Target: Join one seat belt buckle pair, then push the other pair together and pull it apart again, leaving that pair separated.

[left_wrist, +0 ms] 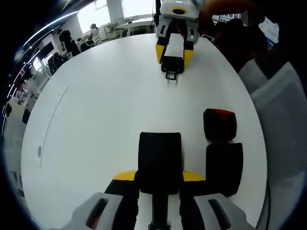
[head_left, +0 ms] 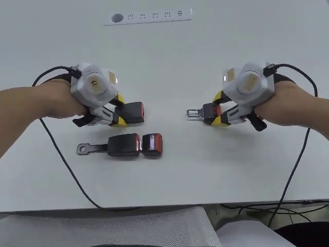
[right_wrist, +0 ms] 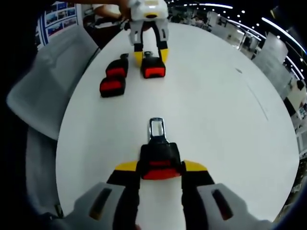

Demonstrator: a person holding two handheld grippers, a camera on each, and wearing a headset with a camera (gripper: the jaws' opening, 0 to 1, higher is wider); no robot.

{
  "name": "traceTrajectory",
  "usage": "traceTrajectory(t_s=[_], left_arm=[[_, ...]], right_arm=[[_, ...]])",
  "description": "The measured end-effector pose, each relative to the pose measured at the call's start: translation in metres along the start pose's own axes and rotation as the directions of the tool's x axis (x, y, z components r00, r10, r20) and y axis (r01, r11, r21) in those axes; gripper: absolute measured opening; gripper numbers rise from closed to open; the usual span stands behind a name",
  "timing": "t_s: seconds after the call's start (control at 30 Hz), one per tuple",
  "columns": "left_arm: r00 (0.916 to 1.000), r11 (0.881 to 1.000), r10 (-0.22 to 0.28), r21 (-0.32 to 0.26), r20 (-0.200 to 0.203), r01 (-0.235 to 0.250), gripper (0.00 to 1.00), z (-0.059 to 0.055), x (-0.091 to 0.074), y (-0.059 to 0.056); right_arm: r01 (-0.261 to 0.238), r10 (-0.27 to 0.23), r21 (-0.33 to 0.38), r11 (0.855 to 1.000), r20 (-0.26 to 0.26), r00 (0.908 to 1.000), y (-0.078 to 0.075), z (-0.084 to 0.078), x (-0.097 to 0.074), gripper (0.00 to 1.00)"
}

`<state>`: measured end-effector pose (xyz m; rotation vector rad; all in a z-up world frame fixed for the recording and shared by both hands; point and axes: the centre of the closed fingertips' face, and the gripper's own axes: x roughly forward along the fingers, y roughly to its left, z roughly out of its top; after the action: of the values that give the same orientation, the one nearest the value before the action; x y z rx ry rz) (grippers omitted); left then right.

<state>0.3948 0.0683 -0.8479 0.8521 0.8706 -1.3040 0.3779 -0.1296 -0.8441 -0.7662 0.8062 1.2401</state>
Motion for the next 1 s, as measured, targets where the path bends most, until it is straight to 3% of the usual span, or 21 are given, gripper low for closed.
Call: traceTrajectory(t_s=[0.5,1.0], left_arm=[[0.9994,1.000,-0.006,0.022,-0.033,0.006,0.33,-0.001,0.002,-0.001],[0.9994,1.000,-0.010,0.020,-0.033,0.011,0.33,-0.002,0.002,-0.001]], right_arm=[[0.024,-0.024,-0.013,1.000,-0.004,0.9997,0.004,0.032,0.020,0.33],[0.036,-0.036,-0.008,0.999,0.013,0.9993,0.005,0.074,0.046,0.33]])
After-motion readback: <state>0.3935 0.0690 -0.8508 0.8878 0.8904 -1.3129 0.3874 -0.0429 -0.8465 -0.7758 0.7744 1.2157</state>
